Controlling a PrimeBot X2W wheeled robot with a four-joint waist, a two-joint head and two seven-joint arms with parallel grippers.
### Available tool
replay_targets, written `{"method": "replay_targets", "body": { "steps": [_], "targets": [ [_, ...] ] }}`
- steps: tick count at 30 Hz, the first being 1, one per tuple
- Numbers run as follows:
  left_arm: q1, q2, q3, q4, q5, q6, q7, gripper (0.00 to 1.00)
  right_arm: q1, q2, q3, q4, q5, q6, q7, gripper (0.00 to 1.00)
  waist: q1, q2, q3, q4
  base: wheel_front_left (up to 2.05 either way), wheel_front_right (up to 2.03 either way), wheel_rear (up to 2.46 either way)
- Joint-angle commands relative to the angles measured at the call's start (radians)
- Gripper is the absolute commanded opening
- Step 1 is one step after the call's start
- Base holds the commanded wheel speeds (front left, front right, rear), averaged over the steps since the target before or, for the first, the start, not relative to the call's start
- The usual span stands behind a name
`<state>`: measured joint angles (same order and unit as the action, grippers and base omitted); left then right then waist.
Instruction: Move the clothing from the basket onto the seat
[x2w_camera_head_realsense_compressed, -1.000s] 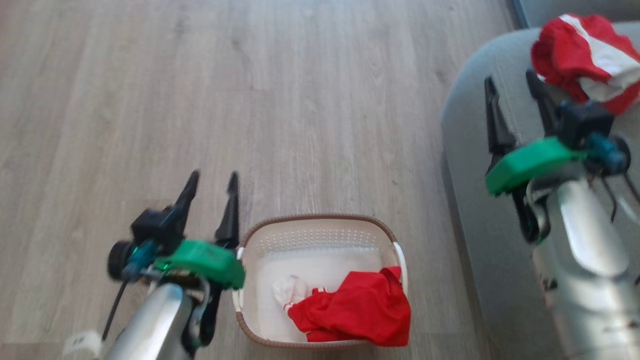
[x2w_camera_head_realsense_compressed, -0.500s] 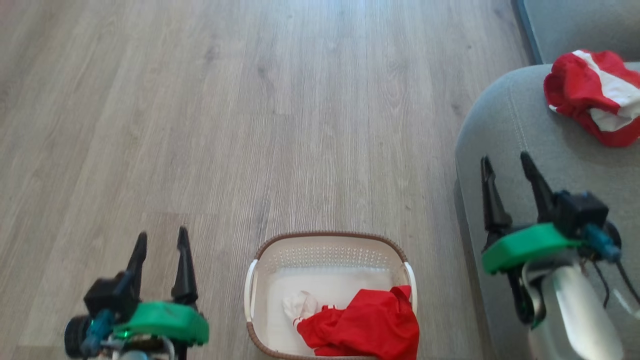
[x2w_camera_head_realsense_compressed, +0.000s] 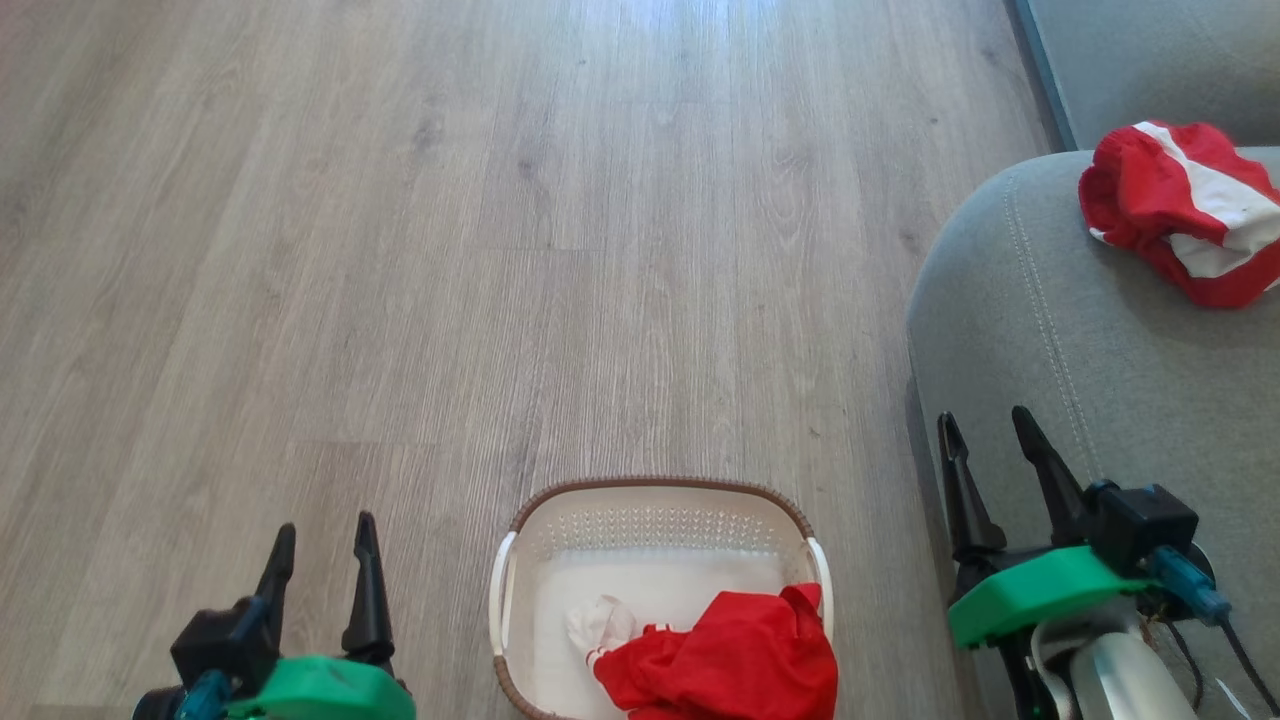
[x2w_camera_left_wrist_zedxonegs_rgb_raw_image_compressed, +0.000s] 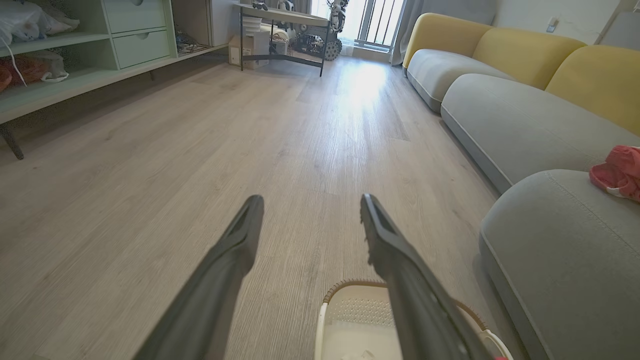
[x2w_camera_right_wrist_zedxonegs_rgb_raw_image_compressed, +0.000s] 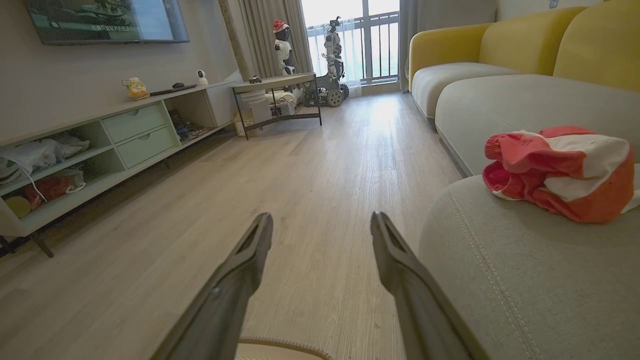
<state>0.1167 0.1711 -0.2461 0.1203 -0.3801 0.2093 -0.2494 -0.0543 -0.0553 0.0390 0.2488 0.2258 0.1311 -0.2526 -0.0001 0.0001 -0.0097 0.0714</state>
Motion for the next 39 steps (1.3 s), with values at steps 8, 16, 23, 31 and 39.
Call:
{"method": "replay_targets", "body": {
  "steps": [8, 16, 23, 31, 39],
  "targets": [
    [-0.024, -0.005, 0.047, -0.007, 0.017, -0.015, -0.012, 1.00, -0.011, 0.005, 0.016, -0.047, 0.000, 0.000, -0.009, 1.00, 0.0001, -0.0001, 0.002, -0.003, 0.00, 0.00, 0.00],
    [-0.029, -0.009, 0.052, -0.005, 0.021, -0.021, -0.012, 1.00, -0.011, 0.005, 0.013, -0.044, 0.000, 0.000, -0.009, 1.00, 0.0001, -0.0001, 0.009, -0.007, 0.00, 0.00, 0.00],
    [-0.036, -0.013, 0.055, -0.007, 0.026, -0.024, -0.012, 1.00, -0.017, 0.005, 0.003, -0.045, -0.002, 0.000, -0.009, 1.00, 0.0001, -0.0001, 0.024, -0.005, 0.00, 0.00, 0.00],
    [-0.090, -0.021, 0.010, 0.019, 0.046, -0.049, -0.008, 1.00, -0.045, 0.005, -0.053, -0.067, -0.026, 0.000, -0.009, 1.00, 0.0001, -0.0001, 0.088, 0.001, 0.00, 0.00, 0.00],
    [-0.249, -0.045, -0.116, 0.157, 0.100, -0.140, 0.019, 1.00, -0.123, 0.005, -0.152, -0.132, -0.097, 0.000, -0.009, 1.00, 0.0001, -0.0001, 0.223, 0.001, 0.00, 0.00, 0.00]
  ]
}}
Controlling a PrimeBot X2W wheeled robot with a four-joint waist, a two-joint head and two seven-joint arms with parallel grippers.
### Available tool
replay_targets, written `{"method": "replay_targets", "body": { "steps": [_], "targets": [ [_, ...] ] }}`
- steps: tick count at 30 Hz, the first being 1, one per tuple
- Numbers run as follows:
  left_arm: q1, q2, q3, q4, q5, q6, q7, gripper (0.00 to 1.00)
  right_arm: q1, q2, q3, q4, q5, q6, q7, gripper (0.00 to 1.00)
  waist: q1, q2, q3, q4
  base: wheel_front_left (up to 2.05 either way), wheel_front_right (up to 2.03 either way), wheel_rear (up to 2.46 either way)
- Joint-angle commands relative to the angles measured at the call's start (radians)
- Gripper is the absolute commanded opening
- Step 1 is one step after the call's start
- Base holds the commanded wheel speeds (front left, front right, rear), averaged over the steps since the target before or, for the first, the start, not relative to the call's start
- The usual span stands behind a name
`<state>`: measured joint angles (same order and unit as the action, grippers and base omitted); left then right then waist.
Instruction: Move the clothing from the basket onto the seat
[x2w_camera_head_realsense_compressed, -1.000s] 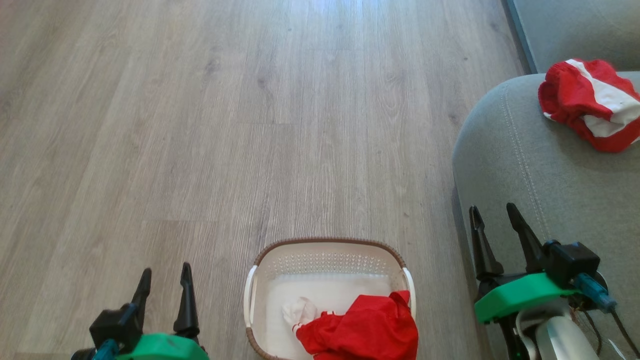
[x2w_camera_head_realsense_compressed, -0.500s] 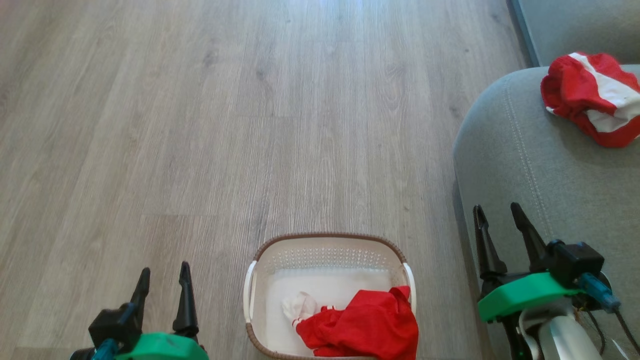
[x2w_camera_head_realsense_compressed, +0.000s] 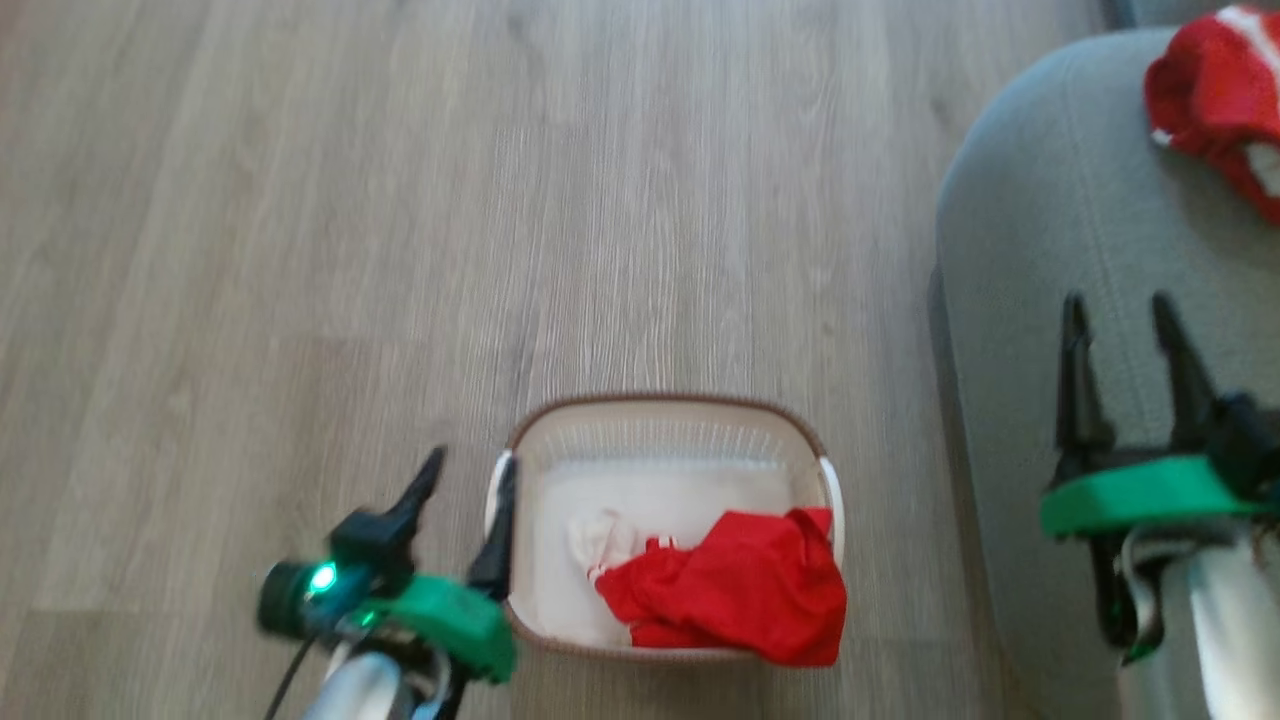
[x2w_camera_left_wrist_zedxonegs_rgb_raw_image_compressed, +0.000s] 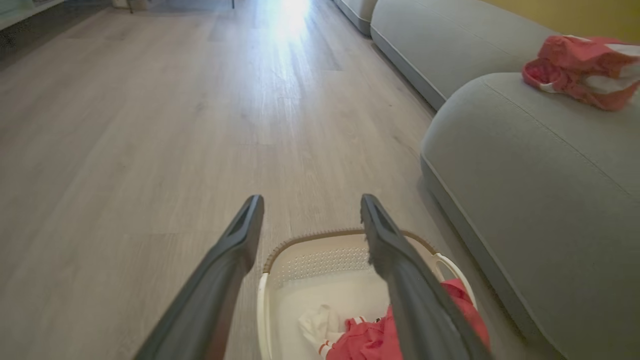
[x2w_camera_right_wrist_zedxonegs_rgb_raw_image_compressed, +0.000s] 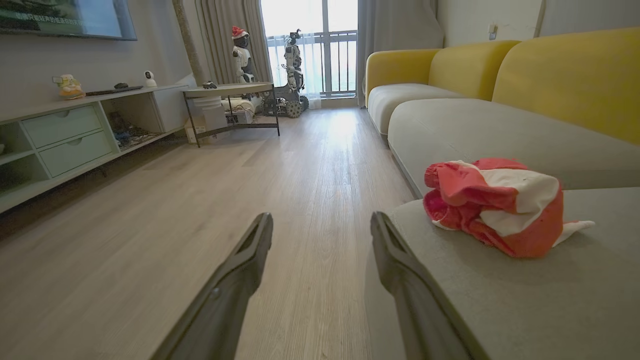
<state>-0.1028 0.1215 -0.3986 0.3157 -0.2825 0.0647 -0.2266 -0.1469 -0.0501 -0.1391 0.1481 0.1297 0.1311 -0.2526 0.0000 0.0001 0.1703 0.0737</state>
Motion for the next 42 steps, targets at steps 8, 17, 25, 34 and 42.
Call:
{"method": "replay_targets", "body": {
  "steps": [8, 17, 25, 34, 42],
  "targets": [
    [-0.259, -0.055, -0.123, 0.223, 0.052, -0.098, 0.010, 1.00, -0.128, 0.000, -0.012, -0.127, -0.064, 0.000, -0.009, 1.00, 0.0000, -0.0001, 0.232, -0.015, 0.00, 0.00, 0.00],
    [-0.457, -0.071, -0.328, 0.473, 0.019, -0.150, 0.022, 1.00, -0.213, 0.000, 0.015, -0.221, -0.099, 0.000, -0.004, 1.00, 0.0000, -0.0001, 0.423, -0.047, 0.00, 0.00, 0.00],
    [-0.585, -0.071, -0.505, 0.590, -0.078, -0.147, 0.091, 1.00, -0.278, 0.000, 0.053, -0.291, -0.110, 0.000, -0.001, 1.00, 0.0000, -0.0001, 0.563, -0.072, 0.00, 0.00, 0.00],
    [-0.675, -0.071, -0.658, 0.622, -0.170, -0.154, 0.147, 1.00, -0.299, 0.000, 0.078, -0.347, -0.106, 0.000, -0.003, 1.00, 0.0000, -0.0001, 0.664, -0.098, 0.00, 0.00, 0.00],
    [-0.728, -0.071, -0.744, 0.639, -0.230, -0.149, 0.157, 1.00, -0.307, 0.000, 0.082, -0.401, -0.104, 0.000, -0.004, 1.00, 0.0000, -0.0001, 0.729, -0.116, 0.00, 0.00, 0.00]
  ]
}}
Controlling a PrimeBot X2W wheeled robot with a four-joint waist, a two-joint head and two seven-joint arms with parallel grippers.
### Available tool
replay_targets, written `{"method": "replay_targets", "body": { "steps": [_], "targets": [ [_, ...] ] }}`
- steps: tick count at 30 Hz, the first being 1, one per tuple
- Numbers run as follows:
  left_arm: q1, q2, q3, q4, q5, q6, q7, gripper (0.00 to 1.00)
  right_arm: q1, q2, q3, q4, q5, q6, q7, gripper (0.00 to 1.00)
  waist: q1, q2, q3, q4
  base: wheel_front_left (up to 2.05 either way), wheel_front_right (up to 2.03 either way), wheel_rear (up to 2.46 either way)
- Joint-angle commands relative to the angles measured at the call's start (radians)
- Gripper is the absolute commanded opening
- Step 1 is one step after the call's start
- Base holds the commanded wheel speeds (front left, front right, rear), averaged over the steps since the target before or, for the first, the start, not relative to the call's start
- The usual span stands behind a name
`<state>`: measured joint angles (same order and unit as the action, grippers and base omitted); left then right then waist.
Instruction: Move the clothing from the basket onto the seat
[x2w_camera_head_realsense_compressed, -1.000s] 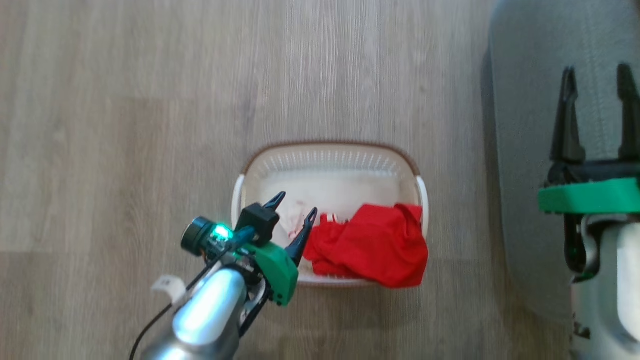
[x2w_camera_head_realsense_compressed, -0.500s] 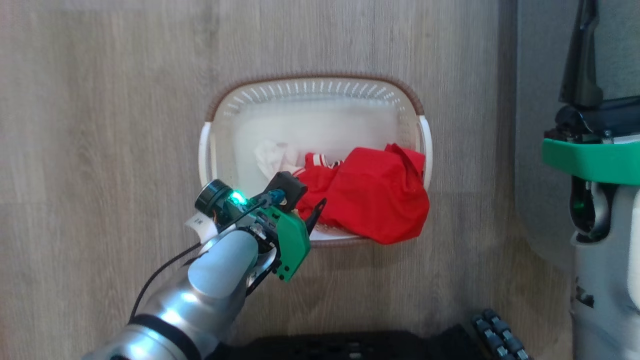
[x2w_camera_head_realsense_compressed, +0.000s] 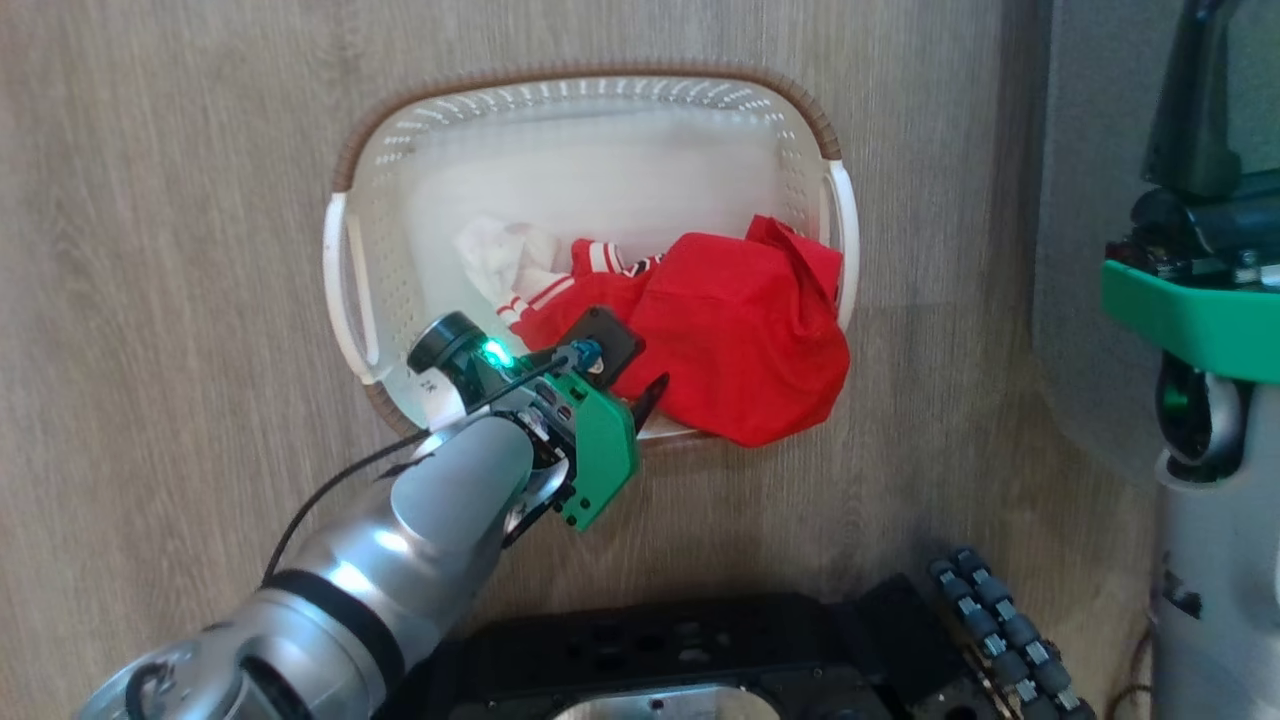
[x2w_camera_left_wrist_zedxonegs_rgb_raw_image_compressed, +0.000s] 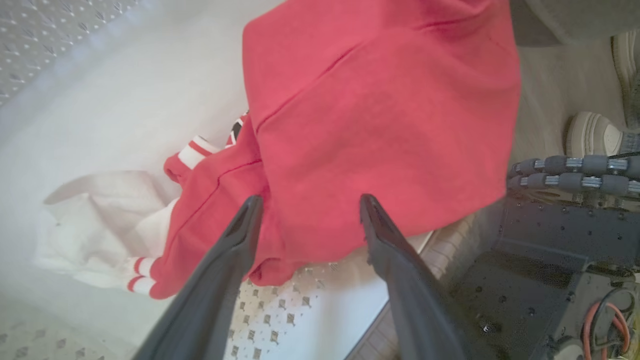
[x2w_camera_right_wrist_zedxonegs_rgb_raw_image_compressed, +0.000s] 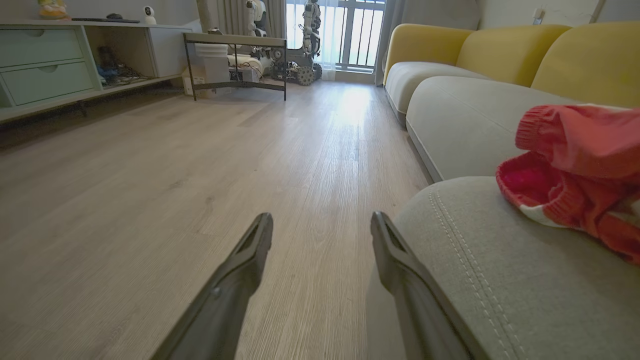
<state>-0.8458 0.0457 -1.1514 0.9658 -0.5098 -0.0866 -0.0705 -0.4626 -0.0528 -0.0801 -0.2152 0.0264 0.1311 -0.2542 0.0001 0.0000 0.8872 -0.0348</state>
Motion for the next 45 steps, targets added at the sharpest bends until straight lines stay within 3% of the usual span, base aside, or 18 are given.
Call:
{"method": "replay_targets", "body": {
  "steps": [1, 12, 13, 14, 15, 16, 17, 29, 45],
  "targets": [
    [0.008, 0.005, -0.001, -0.007, -0.010, 0.003, 0.002, 1.00, 0.007, 0.003, 0.024, -0.044, 0.000, 0.000, -0.003, 1.00, -0.0001, 0.0000, 0.020, -0.010, 0.00, 0.00, 0.00],
    [-0.047, 0.005, -0.071, 0.055, -0.078, 0.024, 0.025, 1.00, -0.010, 0.003, 0.032, -0.076, 0.012, 0.000, -0.005, 1.00, -0.0001, 0.0000, 0.073, -0.036, 0.00, 0.00, 0.00],
    [-0.049, 0.005, -0.074, 0.059, -0.085, 0.025, 0.028, 0.82, -0.011, 0.003, 0.033, -0.078, 0.013, 0.000, -0.005, 1.00, -0.0001, 0.0000, 0.075, -0.039, 0.00, 0.00, 0.00],
    [-0.051, 0.005, -0.077, 0.062, -0.090, 0.026, 0.029, 0.47, -0.011, 0.003, 0.032, -0.078, 0.014, 0.000, -0.005, 1.00, -0.0001, 0.0000, 0.077, -0.041, 0.00, 0.00, 0.00],
    [-0.054, 0.005, -0.080, 0.066, -0.095, 0.027, 0.028, 0.31, -0.013, 0.003, 0.030, -0.079, 0.014, 0.000, -0.006, 1.00, -0.0001, 0.0000, 0.079, -0.044, 0.00, 0.00, 0.00],
    [-0.057, 0.005, -0.082, 0.069, -0.100, 0.028, 0.026, 0.06, -0.014, 0.003, 0.028, -0.078, 0.015, 0.000, -0.006, 1.00, -0.0001, 0.0000, 0.080, -0.046, 0.00, 0.00, 0.00],
    [-0.060, 0.005, -0.084, 0.071, -0.104, 0.029, 0.020, 0.00, -0.015, 0.003, 0.026, -0.078, 0.016, 0.000, -0.006, 1.00, -0.0001, 0.0000, 0.080, -0.048, 0.00, 0.00, 0.00],
    [-0.079, 0.005, -0.091, 0.081, -0.171, 0.050, -0.092, 0.00, -0.022, 0.003, 0.017, -0.014, 0.025, 0.000, -0.007, 1.00, -0.0001, 0.0000, -0.016, -0.039, 0.00, 0.00, 0.00],
    [-0.064, 0.005, -0.064, 0.002, -0.241, 0.072, -0.190, 0.00, 0.051, 0.003, 0.070, 0.269, 0.050, 0.000, -0.008, 1.00, -0.0001, 0.0000, -0.412, 0.028, 0.00, 0.00, 0.00]
  ]
}}
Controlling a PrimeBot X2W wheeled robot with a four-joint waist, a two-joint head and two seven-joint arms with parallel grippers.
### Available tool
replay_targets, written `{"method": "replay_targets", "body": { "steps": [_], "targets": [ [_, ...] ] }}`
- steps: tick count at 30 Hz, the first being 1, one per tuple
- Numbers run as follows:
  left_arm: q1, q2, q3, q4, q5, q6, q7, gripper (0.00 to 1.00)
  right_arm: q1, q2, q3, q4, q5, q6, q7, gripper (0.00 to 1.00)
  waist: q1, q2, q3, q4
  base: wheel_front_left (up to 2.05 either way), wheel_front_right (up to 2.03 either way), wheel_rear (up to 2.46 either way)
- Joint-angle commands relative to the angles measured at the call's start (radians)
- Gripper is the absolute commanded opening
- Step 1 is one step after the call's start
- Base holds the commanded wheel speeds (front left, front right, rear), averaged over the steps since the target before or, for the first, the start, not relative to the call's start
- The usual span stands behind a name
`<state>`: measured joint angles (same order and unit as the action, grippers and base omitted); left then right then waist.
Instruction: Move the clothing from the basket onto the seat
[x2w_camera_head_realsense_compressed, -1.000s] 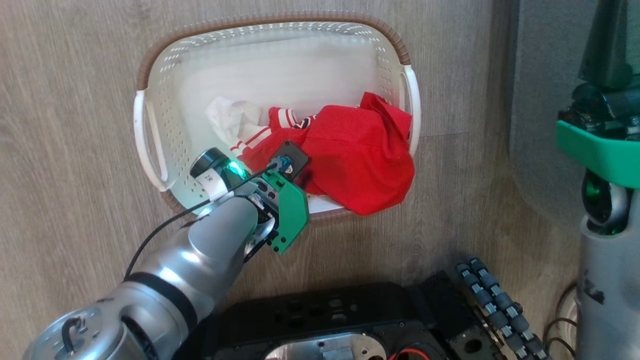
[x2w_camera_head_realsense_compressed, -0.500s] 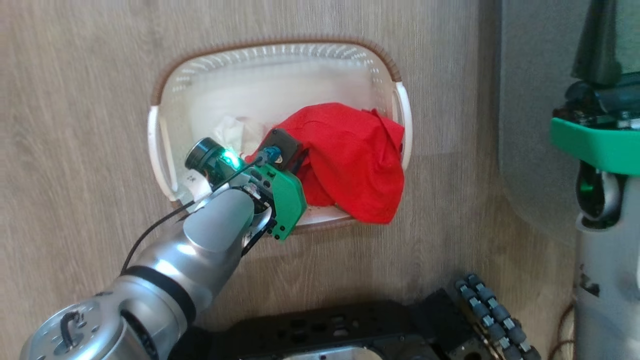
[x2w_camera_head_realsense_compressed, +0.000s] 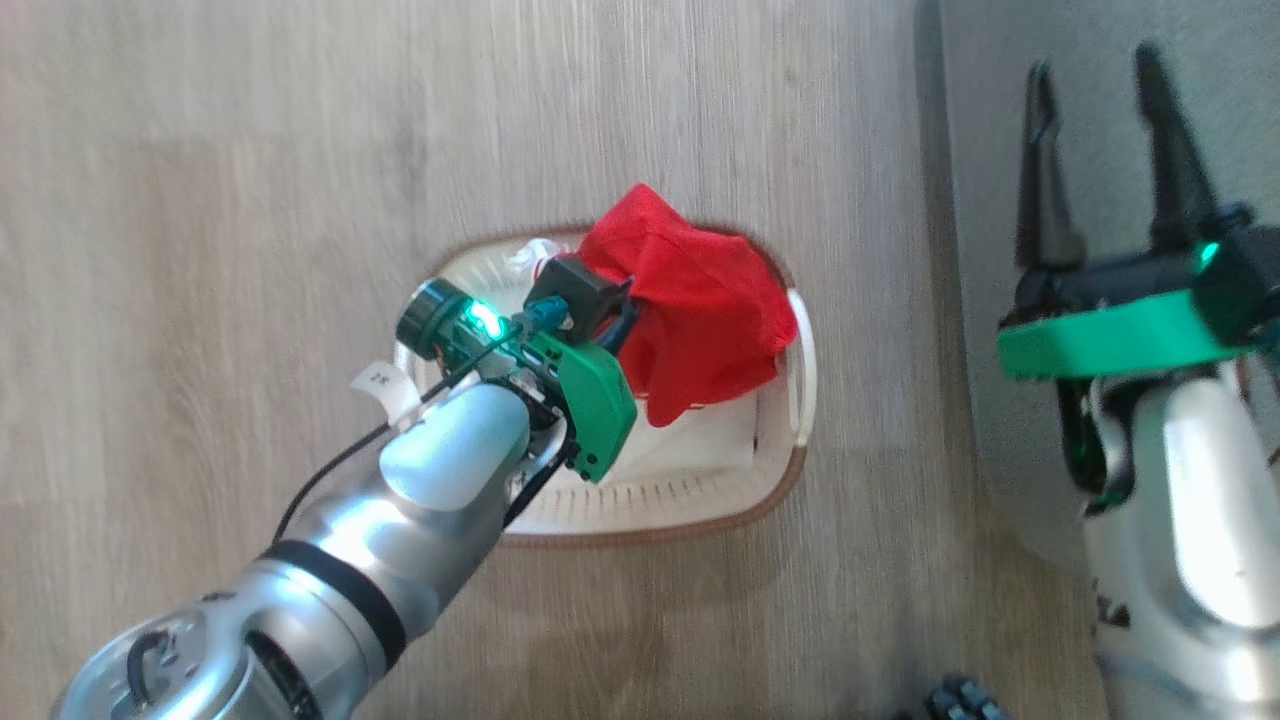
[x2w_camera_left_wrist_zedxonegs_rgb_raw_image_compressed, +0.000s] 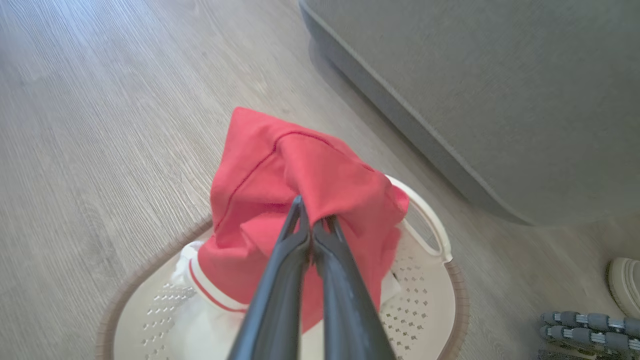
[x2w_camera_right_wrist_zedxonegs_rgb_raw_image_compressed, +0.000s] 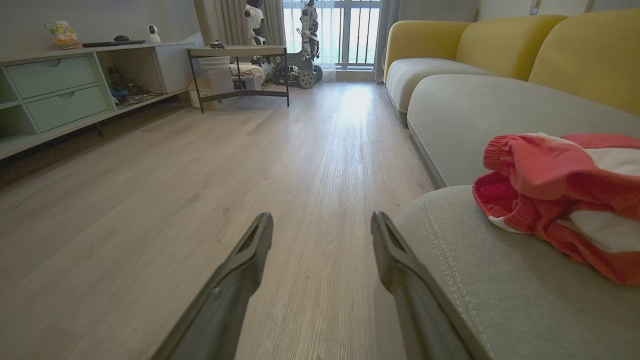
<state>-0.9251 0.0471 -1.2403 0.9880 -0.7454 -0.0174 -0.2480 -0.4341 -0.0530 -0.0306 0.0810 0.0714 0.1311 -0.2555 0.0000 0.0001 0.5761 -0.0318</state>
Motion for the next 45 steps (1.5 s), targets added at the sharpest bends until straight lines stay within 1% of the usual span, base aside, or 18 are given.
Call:
{"method": "replay_targets", "body": {
  "steps": [1, 5, 10, 14, 20, 27, 34, 38, 41, 42, 45],
  "targets": [
    [0.017, 0.003, 0.030, -0.027, -0.006, 0.004, -0.013, 0.00, 0.034, 0.003, 0.023, -0.011, 0.007, 0.000, -0.006, 1.00, 0.0000, -0.0001, -0.129, 0.028, 0.00, 0.00, 0.00],
    [0.022, 0.003, 0.081, -0.065, -0.005, 0.011, -0.013, 0.00, 0.078, 0.003, 0.033, 0.051, 0.016, 0.000, -0.006, 1.00, 0.0000, -0.0001, -0.236, 0.034, 0.00, 0.00, 0.00],
    [0.030, 0.010, 0.142, -0.098, 0.012, 0.001, -0.014, 0.00, 0.138, 0.003, 0.047, 0.112, 0.030, 0.000, -0.006, 1.00, 0.0000, -0.0001, -0.361, 0.039, 0.00, 0.00, 0.00],
    [0.037, 0.018, 0.169, -0.118, 0.022, -0.007, -0.014, 0.00, 0.185, 0.003, 0.062, 0.148, 0.043, 0.000, -0.006, 1.00, 0.0000, -0.0001, -0.456, 0.040, 0.00, 0.00, 0.00],
    [0.032, 0.019, 0.179, -0.119, 0.012, -0.029, -0.009, 0.00, 0.233, 0.003, 0.097, 0.192, 0.059, 0.000, -0.006, 1.00, 0.0000, -0.0001, -0.568, 0.046, 0.00, 0.00, 0.00],
    [-0.008, 0.017, 0.187, -0.143, 0.001, -0.031, 0.003, 0.00, 0.234, 0.003, 0.159, 0.224, 0.071, 0.000, -0.006, 1.00, 0.0000, -0.0001, -0.627, 0.061, 0.00, 0.00, 0.00],
    [-0.022, 0.014, 0.183, -0.196, -0.001, -0.023, 0.005, 0.00, 0.187, 0.003, 0.259, 0.270, 0.068, 0.000, -0.006, 1.00, 0.0000, -0.0001, -0.666, 0.087, 0.00, 0.00, 0.00],
    [-0.019, 0.013, 0.175, -0.232, 0.000, -0.018, 0.011, 0.00, 0.138, 0.003, 0.315, 0.330, 0.045, 0.000, -0.006, 1.00, 0.0000, -0.0001, -0.681, 0.105, 0.00, 0.00, 0.00],
    [-0.019, 0.017, 0.165, -0.254, 0.008, -0.011, 0.015, 0.00, 0.094, 0.003, 0.341, 0.397, 0.014, 0.000, -0.006, 1.00, 0.0000, -0.0001, -0.689, 0.118, 0.00, 0.00, 0.00],
    [-0.019, 0.017, 0.165, -0.254, 0.008, -0.011, 0.015, 0.00, 0.094, 0.003, 0.341, 0.397, 0.014, 0.000, -0.006, 1.00, 0.0000, -0.0001, -0.689, 0.118, 0.00, 0.00, 0.00],
    [-0.016, 0.019, 0.159, -0.274, 0.009, -0.007, 0.019, 0.00, 0.048, 0.003, 0.366, 0.471, -0.001, 0.000, -0.006, 1.00, 0.0000, -0.0001, -0.696, 0.131, 0.00, 0.00, 0.00]
  ]
}}
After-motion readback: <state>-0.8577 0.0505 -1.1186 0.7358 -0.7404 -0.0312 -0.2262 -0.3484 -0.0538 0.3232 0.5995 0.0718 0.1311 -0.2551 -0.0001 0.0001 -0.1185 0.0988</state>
